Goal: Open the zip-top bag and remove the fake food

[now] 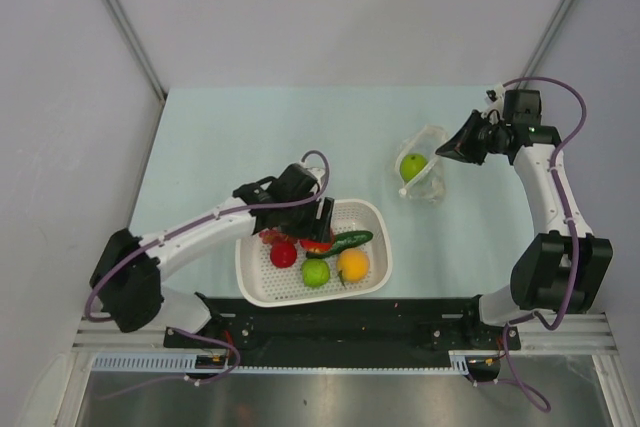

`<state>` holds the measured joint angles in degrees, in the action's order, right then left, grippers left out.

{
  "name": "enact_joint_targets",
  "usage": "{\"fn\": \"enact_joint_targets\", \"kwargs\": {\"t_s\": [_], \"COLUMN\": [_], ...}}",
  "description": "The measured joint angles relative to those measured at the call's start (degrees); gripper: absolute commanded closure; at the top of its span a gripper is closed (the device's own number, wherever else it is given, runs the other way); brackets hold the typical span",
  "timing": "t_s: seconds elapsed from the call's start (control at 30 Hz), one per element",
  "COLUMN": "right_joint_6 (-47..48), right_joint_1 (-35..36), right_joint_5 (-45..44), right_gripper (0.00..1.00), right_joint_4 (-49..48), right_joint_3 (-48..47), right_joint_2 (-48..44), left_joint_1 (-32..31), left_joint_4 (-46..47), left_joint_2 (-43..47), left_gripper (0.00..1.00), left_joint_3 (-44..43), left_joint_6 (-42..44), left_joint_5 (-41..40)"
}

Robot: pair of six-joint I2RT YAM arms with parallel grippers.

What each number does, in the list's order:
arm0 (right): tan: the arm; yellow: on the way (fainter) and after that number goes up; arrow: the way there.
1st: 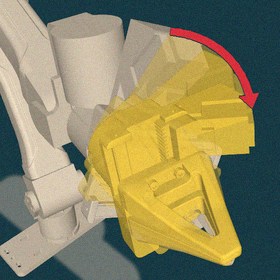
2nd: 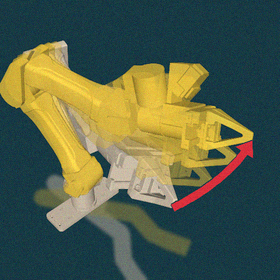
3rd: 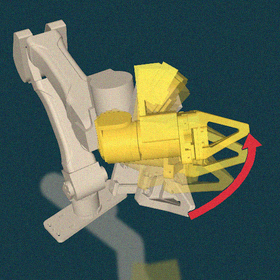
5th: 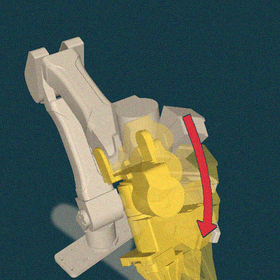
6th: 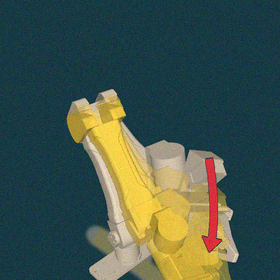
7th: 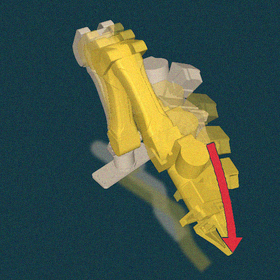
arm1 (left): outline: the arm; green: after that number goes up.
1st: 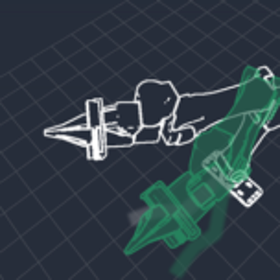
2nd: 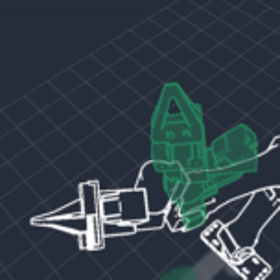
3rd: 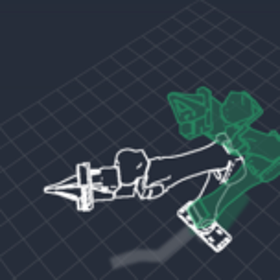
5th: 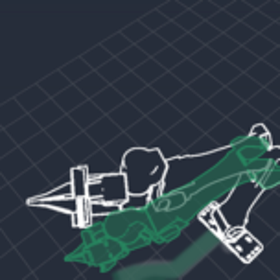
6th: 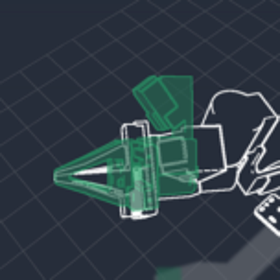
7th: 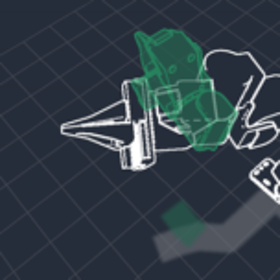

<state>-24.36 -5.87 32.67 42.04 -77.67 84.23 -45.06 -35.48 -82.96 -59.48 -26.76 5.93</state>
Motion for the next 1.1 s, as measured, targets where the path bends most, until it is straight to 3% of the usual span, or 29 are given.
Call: {"fn": "enact_joint_targets", "kwargs": {"t_s": [0.03,0.1,0.13,0.17,0.2,0.23,0.5,0.73,0.83,0.93,1.0,1.1], "right_joint_6": [0.02,0.04,0.04,0.07,0.07,0.07,-0.07,-0.74,-0.9,-0.87,-0.85,-0.76], "right_joint_1": [0.09,0.35,0.55,0.74,1.01,1.33,3.1,3.56,3.56,3.56,3.56,3.58], "right_joint_5": [0.04,0.13,0.15,0.15,0.15,0.17,0.37,0.37,0.39,0.33,0.31,0.11], "right_gripper": [1.0,1.0,1.0,1.0,1.0,1.0,1.0,1.0,1.0,1.0,1.0,1.0], "right_joint_4": [0.04,0.07,0.04,0.07,0.04,0.07,0.04,0.15,0.61,1.2,1.79,2.78], "right_joint_3": [0.0,0.0,0.0,0.0,-0.02,-0.02,0.0,0.0,0.0,-0.02,-0.02,-0.02], "right_joint_2": [0.0,0.0,0.0,0.0,0.02,0.02,0.11,-0.02,-0.61,-1.64,-2.36,-3.3], "left_joint_1": [0.0,0.0,0.07,0.09,0.09,0.09,0.11,0.09,0.07,0.07,0.02,-0.09], "left_joint_4": [0.22,-0.33,-1.05,-1.75,-2.6,-3.37,-2.21,6.84,8.04,8.07,7.67,6.54], "left_joint_2": [1.95,6.86,9.27,11.15,12.46,13.18,14.95,8.9,3.98,3.98,4.83,6.49], "left_gripper": [0.79,0.68,0.55,0.5,0.36,0.33,0.32,0.31,0.37,0.41,0.37,0.22], "left_joint_3": [1.62,5.25,6.91,8.24,9.09,9.55,8.52,-2.1,-6.88,-5.31,-3.39,-0.57], "left_joint_6": [-0.42,-1.33,-1.7,-1.92,-2.19,-2.32,-1.92,-3.3,-3.3,-3.34,-3.34,-3.39], "left_joint_5": [-0.5,-2.08,-2.89,-3.28,-3.63,-3.96,-3.15,2.73,3.41,3.3,2.99,1.7]}}
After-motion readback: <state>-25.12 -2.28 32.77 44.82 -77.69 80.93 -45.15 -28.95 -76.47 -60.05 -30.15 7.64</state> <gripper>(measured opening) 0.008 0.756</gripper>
